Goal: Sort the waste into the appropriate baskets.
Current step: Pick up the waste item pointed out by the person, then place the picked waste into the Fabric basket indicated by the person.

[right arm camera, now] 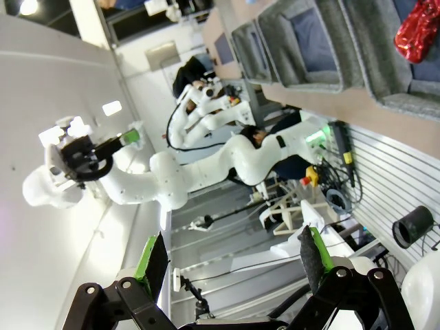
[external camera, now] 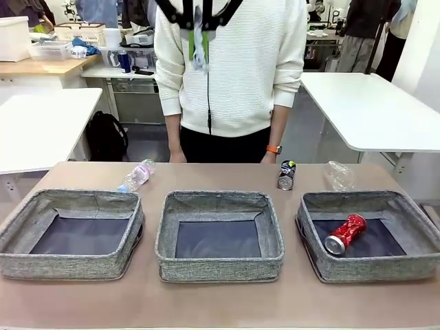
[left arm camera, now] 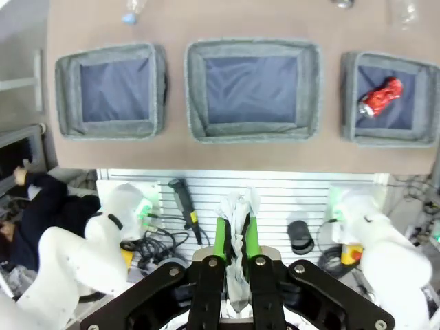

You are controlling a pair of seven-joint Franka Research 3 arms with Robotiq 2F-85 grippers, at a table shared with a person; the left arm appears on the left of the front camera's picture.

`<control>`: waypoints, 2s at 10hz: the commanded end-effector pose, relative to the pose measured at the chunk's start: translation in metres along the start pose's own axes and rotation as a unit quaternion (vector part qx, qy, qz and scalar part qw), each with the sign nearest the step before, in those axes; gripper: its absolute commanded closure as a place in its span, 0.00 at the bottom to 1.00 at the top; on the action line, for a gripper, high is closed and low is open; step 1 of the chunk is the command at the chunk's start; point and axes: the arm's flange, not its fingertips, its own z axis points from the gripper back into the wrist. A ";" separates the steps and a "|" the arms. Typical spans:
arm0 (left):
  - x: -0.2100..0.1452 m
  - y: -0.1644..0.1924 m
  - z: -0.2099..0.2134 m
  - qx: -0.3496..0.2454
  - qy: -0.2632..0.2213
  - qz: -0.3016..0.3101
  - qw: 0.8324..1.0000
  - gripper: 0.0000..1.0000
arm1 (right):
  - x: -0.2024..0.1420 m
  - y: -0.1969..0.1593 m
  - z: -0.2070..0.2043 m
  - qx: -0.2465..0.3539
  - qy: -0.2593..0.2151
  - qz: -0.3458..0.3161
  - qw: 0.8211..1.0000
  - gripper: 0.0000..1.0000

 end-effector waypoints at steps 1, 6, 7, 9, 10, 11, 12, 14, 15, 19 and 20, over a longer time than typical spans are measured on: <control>0.007 -0.008 0.015 -0.031 0.004 0.004 0.999 0.90 | -0.001 0.002 0.000 0.004 0.001 0.006 1.000 0.00; 0.006 -0.002 0.010 -0.025 -0.006 -0.002 1.000 0.90 | -0.001 0.002 0.000 0.004 0.001 0.006 1.000 0.00; 0.006 -0.002 0.010 -0.025 -0.006 -0.002 1.000 0.90 | -0.001 0.002 0.000 0.004 0.001 0.006 1.000 0.00; 0.006 -0.002 0.010 -0.025 -0.006 -0.002 1.000 0.90 | -0.001 0.002 0.000 0.004 0.001 0.006 1.000 0.00; 0.006 -0.002 0.010 -0.025 -0.006 -0.002 1.000 0.90 | -0.001 0.002 0.000 0.004 0.001 0.006 1.000 0.00; 0.006 -0.002 0.010 -0.025 -0.006 -0.002 1.000 0.90 | -0.001 0.002 0.000 0.004 0.001 0.006 1.000 0.00; 0.006 -0.002 0.010 -0.025 -0.006 -0.002 1.000 0.90 | -0.001 0.002 0.000 0.004 0.001 0.006 1.000 0.00; 0.006 -0.002 0.010 -0.025 -0.006 -0.002 1.000 0.90 | -0.001 0.002 0.000 0.004 0.001 0.006 1.000 0.00; 0.006 -0.002 0.010 -0.025 -0.006 -0.002 1.000 0.90 | -0.001 0.002 0.000 0.004 0.001 0.006 1.000 0.00; 0.006 -0.002 0.010 -0.025 -0.006 -0.002 1.000 0.90 | -0.001 0.002 0.000 0.004 0.001 0.006 1.000 0.00; 0.006 -0.002 0.010 -0.025 -0.006 -0.002 1.000 0.90 | -0.001 0.002 0.000 0.004 0.001 0.006 1.000 0.00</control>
